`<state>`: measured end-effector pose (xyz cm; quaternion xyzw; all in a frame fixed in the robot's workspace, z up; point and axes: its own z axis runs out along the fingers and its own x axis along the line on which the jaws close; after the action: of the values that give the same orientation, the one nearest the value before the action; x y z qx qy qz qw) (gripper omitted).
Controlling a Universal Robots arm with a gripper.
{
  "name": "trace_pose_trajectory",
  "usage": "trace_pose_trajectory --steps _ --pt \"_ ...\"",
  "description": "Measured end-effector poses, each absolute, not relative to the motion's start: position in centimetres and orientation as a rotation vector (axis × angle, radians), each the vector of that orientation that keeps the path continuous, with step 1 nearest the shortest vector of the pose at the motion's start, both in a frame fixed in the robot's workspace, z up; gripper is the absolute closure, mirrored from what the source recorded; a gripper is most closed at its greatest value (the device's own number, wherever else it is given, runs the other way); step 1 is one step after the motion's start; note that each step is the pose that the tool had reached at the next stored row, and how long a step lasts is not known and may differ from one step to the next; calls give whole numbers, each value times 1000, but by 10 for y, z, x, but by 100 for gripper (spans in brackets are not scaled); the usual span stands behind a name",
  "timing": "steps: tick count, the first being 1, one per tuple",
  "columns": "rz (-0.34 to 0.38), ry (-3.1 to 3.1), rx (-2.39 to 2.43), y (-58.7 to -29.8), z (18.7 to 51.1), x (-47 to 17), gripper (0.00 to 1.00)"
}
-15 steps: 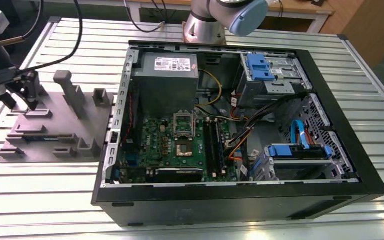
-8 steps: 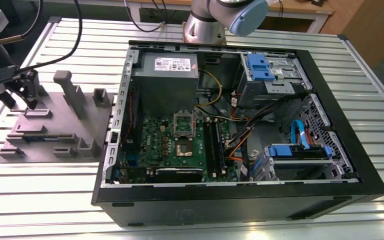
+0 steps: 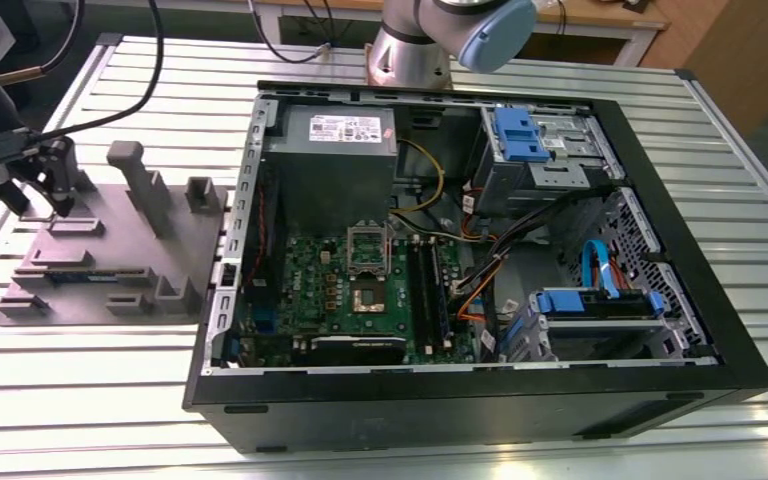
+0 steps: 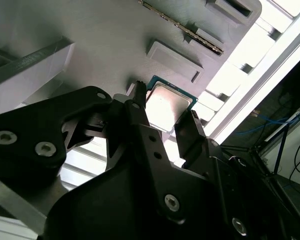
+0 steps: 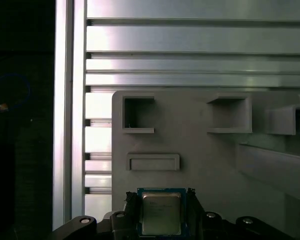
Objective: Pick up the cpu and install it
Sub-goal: 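Pick up the cpu and move it towards the insertion slot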
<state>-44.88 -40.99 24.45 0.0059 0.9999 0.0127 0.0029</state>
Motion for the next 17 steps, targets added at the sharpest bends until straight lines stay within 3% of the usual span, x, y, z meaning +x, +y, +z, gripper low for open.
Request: trace_pose_trajectory --steps 17 --pt "40 3135 18 -410 252 -449 52"
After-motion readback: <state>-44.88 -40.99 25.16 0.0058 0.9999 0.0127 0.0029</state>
